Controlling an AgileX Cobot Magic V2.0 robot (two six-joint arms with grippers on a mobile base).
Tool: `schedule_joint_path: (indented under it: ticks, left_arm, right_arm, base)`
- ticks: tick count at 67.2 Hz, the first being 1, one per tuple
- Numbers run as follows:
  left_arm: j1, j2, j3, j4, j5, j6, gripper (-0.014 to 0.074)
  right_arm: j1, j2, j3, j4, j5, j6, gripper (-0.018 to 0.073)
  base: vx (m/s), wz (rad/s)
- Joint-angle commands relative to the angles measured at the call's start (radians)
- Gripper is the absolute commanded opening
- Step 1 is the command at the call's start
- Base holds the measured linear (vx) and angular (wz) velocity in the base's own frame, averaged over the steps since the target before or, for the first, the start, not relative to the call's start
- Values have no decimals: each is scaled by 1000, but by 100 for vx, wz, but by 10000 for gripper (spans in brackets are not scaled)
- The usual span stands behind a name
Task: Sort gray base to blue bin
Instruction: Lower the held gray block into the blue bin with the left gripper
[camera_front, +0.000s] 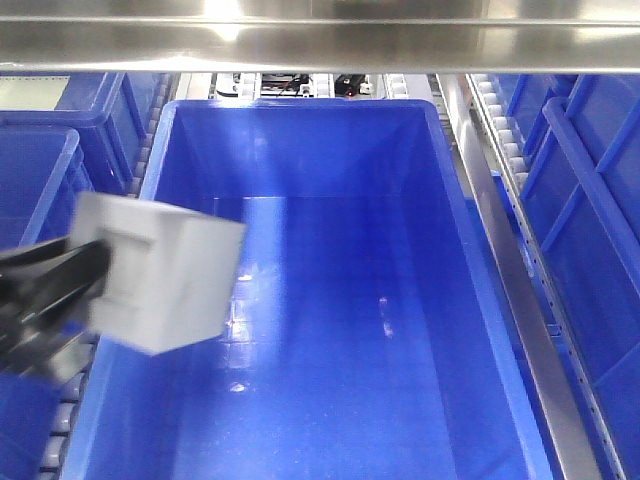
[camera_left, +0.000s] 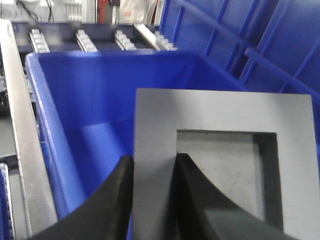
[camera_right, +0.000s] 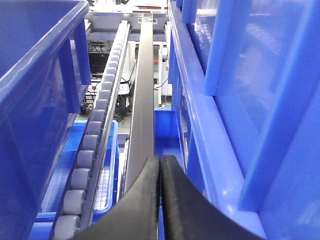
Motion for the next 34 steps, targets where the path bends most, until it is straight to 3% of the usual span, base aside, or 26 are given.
schedule_joint_path:
  ticks: [1, 11, 22, 34]
  left_arm:
    - [-47, 81, -87, -2, -107, -11, -7]
    - [-121, 252, -185, 0, -106, -9, -5]
    - [-120, 439, -304, -3, -67, -11, -1]
    - [-120, 603, -456, -1, 77, -11, 3]
  right_arm:
    - [-7, -7, 4, -9, -79, -7, -5]
    - [-7, -7, 4, -9, -79, -7, -5]
    - [-7, -7, 4, -9, -79, -7, -5]
    - [-7, -7, 4, -9, -79, -7, -5]
  base:
    - [0, 0]
    - [0, 0]
    - [0, 0]
    - [0, 0]
